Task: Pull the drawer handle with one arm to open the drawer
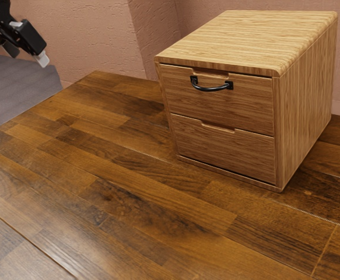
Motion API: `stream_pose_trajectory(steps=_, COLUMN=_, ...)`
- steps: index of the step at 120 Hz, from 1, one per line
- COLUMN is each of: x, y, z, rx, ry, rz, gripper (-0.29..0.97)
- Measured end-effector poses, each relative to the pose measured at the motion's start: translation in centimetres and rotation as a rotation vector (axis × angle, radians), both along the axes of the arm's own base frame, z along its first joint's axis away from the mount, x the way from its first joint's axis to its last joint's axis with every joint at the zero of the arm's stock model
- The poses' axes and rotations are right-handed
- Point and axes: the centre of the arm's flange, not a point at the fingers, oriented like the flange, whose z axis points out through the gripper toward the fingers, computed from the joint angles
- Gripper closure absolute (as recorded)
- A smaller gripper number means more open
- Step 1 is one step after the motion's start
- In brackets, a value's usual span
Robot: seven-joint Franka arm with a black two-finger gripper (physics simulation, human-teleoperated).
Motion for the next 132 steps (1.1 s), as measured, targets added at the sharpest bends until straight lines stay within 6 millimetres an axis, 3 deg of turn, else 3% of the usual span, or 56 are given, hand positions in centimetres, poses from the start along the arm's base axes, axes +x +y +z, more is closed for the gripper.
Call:
stream_pose_trajectory(steps=11, x=0.5, y=-0.5, z=-0.7, rx=0.008, ry=0.026, rz=-0.024, gripper=0.02)
stream_pose_trajectory(steps=30, x=3.8, y=-7.3, z=-4.3, rx=0.005, ry=0.142, rz=-0.184, gripper=0.02)
stream_pose_trajectory(steps=52, x=4.1, y=-12.1, z=-4.6, rx=0.111, ry=0.189, rz=-0.407, gripper=0.02)
stream_pose_trajectory(steps=60, x=5.1, y=-12.3, z=-6.7, rx=0.139, ry=0.225, rz=-0.484, gripper=0.02)
stream_pose_trajectory(steps=71, x=6.3, y=-10.8, z=-9.4, rx=0.167, ry=0.261, rz=-0.550, gripper=0.02)
stream_pose_trajectory(steps=91, x=7.6, y=-10.3, z=-11.3, rx=0.223, ry=0.268, rz=-0.696, gripper=0.02)
stream_pose_trajectory(steps=103, x=8.6, y=-11.8, z=-12.0, rx=0.263, ry=0.268, rz=-0.807, gripper=0.02)
stream_pose_trajectory(steps=132, x=10.6, y=-17.5, z=-12.8, rx=0.399, ry=0.254, rz=-1.128, gripper=0.02)
